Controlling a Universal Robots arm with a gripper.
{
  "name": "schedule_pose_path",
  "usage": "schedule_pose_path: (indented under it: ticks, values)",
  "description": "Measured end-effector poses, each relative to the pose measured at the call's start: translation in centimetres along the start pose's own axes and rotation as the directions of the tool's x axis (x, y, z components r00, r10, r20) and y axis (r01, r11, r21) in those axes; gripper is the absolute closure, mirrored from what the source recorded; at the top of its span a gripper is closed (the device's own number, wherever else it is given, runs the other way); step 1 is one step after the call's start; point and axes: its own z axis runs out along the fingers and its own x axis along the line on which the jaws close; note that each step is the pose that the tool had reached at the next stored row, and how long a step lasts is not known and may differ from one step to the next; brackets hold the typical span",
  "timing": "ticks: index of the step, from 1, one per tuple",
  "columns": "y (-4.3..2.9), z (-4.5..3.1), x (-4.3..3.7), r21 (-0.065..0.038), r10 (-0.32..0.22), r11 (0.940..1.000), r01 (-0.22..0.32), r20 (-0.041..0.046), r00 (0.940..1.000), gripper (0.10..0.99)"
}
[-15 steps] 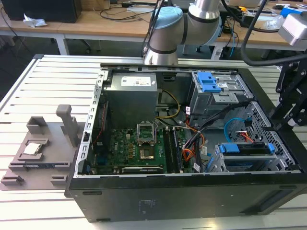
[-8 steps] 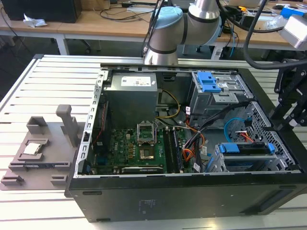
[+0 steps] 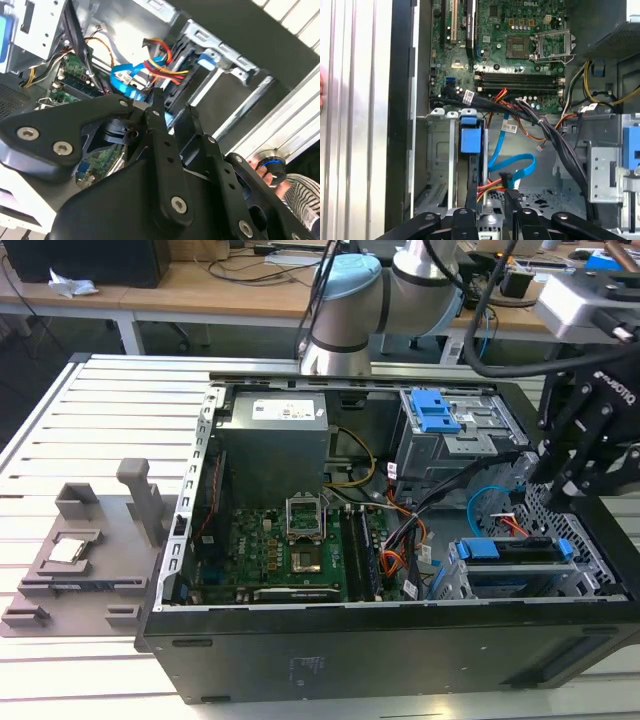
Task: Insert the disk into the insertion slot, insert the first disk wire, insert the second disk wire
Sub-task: 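Insert the second disk wire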
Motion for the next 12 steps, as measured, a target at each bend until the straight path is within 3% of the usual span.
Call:
schedule_pose_path:
  ticks: [5, 9, 12]
  values:
    - [1.16, 0.65, -1.09, 0.0, -0.007, 1.0, 0.007, 0.0001, 1.0, 0.725]
    - [1.2, 1.65, -1.86, 0.0, -0.059, 0.9982, 0.059, -0.0026, 0.9982, 0.725]
    - [1.19, 2.12, -1.88, -0.001, -0.112, 0.9937, 0.112, -0.0133, 0.9936, 0.725]
